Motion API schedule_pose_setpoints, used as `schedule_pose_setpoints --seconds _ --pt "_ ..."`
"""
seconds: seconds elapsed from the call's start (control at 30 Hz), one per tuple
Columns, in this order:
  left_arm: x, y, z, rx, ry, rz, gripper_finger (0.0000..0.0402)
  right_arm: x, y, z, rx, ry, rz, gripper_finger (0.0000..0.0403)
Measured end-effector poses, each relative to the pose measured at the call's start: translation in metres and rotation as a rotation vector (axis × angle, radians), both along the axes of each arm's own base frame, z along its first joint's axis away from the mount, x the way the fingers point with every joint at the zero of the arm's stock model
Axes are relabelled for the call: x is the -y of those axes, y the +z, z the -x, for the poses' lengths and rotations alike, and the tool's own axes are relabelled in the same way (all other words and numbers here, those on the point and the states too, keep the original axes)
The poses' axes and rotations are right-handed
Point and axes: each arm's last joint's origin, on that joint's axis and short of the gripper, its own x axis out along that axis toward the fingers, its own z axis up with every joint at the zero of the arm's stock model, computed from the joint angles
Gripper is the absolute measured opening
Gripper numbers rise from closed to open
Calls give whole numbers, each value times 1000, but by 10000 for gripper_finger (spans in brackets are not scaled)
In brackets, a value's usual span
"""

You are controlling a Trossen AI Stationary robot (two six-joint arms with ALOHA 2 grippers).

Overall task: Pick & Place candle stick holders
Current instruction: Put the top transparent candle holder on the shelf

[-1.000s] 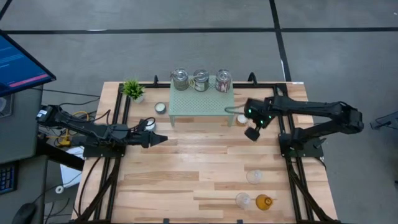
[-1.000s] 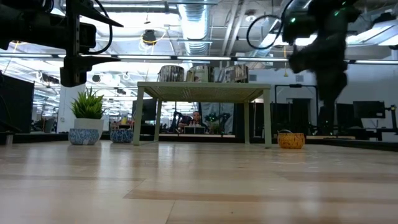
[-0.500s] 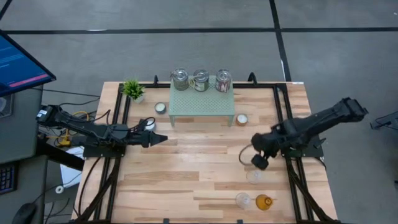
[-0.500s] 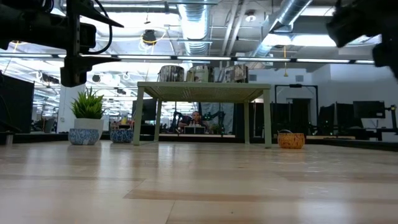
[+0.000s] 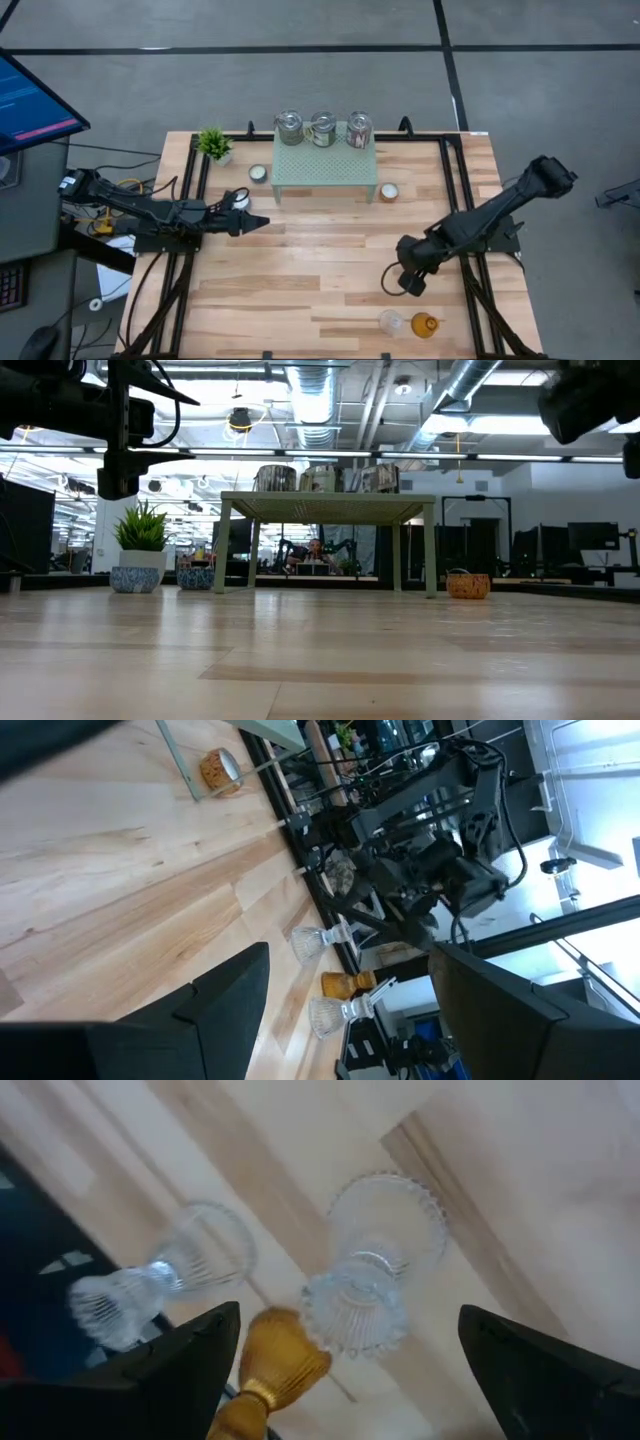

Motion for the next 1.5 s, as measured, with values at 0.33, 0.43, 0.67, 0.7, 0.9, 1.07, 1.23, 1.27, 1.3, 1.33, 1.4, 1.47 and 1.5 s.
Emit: schedule_pose_setpoints --seconds 0.33,0.43,0.67,0.7,0.9,1.07,1.23,1.27,1.3,1.33,1.4,1.47,1.5 --pt "0 0 0 0 0 0 275 -14 -27 -8 -70 113 86 363" --pt "0 0 0 0 0 0 275 -15 -29 -11 -49 128 94 354" --pt "0 0 0 0 0 1 275 -14 -29 -10 -46 149 113 285" --pt "0 0 0 0 0 1 275 -14 -29 -10 -45 155 114 272" --pt "0 0 0 0 0 1 275 -14 -29 -10 -36 184 116 198" --pt "0 0 0 0 0 0 275 -13 -29 -10 -28 217 123 151" --pt "0 0 0 0 -1 1 275 -6 -29 -13 -28 233 143 151" --pt "0 0 0 0 -1 1 275 -3 -29 -14 -26 233 153 151" --pt "0 0 0 0 -1 1 275 -1 -29 -15 -25 235 159 151" --pt "0 0 0 -1 -1 1 275 2 -29 -16 -26 239 163 151" --pt "0 0 0 0 0 4 275 8 -29 -17 -33 250 176 152" --pt "0 0 0 1 0 11 275 16 -29 -20 -33 265 186 153" --pt "0 0 0 1 0 11 275 19 -29 -21 -32 272 190 153"
